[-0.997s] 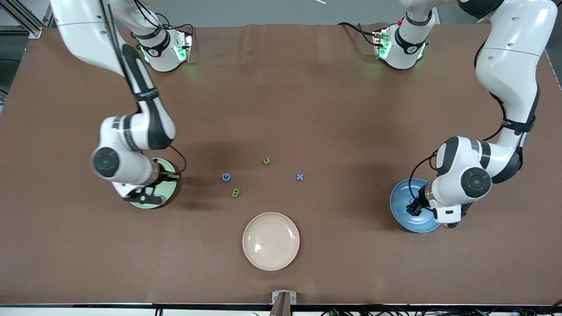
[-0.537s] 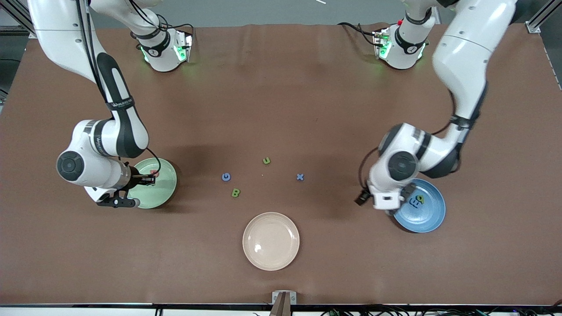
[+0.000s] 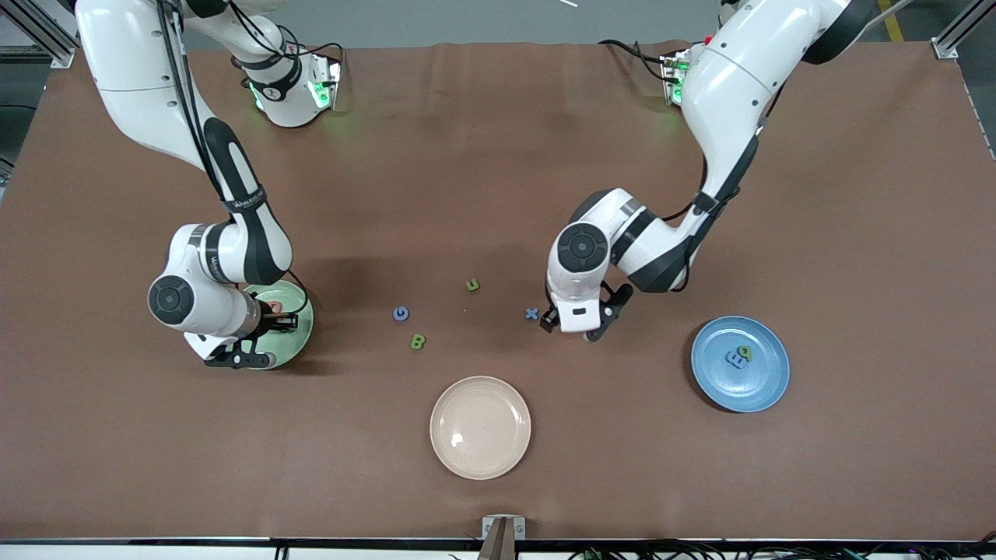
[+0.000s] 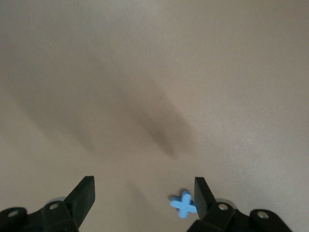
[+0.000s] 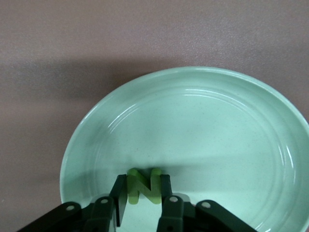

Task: Sort upper and lower case letters into plates
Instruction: 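Release the N on the green plate while the left gripper reaches the x, then carry the x to the blue plate while the right gripper grasps the G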

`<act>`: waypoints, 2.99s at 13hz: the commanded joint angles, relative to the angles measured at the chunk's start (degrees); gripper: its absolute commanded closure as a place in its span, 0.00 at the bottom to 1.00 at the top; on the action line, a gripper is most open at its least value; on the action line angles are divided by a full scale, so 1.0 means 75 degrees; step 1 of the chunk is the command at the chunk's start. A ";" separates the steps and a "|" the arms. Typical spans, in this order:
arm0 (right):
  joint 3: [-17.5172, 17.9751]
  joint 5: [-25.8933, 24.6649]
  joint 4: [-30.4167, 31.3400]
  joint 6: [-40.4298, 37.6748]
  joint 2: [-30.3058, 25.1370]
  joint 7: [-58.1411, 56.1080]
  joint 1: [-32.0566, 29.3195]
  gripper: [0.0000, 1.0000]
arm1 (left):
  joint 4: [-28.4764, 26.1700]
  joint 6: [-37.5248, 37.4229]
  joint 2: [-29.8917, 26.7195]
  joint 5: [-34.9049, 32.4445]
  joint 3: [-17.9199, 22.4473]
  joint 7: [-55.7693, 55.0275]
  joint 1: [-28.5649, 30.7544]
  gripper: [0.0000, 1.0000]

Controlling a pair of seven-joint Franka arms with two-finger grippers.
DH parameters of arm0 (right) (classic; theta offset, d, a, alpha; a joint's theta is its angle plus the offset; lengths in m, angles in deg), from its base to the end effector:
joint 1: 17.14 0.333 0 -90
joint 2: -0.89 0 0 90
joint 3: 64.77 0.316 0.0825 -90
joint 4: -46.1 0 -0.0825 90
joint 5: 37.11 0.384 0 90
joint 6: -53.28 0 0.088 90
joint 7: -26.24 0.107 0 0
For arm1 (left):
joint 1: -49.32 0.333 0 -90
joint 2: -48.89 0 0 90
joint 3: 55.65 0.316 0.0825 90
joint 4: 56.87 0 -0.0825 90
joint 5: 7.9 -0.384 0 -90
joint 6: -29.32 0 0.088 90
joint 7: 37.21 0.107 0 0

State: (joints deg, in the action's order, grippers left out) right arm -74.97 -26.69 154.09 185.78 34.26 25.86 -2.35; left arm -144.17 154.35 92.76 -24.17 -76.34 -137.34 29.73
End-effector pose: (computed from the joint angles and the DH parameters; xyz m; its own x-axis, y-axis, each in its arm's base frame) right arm 0.6162 0.0568 0.1889 0.9897 -0.0225 -0.1411 -0.0254 -0.9995 -0.0186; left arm 0.5673 -0.4155 0.2224 0.5723 0.8199 -0.0157 0.8183 -0.5723 -0.0531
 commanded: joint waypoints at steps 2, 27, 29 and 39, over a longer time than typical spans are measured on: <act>0.0025 0.0099 -0.0323 -0.0786 -0.0265 0.0085 0.0114 0.00 | 0.0683 0.0354 0.0561 -0.0033 0.0063 -0.1795 -0.0293 0.15; 0.0013 0.0252 -0.0114 0.1552 0.0472 0.4071 0.3009 0.44 | 0.0601 -0.0731 -0.0128 -0.0162 0.0321 -0.0329 0.0688 1.00; 0.0013 0.0252 -0.0114 0.1505 0.0461 0.4071 0.2998 0.61 | 0.0589 -0.0874 -0.0258 -0.0139 0.0263 0.0575 0.1239 1.00; -0.0233 0.0228 -0.0478 -0.0931 -0.0711 0.1276 0.1313 0.97 | -0.0195 -0.0781 -0.0458 -0.0162 0.0263 0.4033 0.3677 0.98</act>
State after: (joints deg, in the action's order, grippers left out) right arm -77.66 -25.58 149.09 180.71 31.56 42.68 12.15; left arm -142.44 147.68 90.86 -24.62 -73.79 -109.41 55.17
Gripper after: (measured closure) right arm 0.656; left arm 0.727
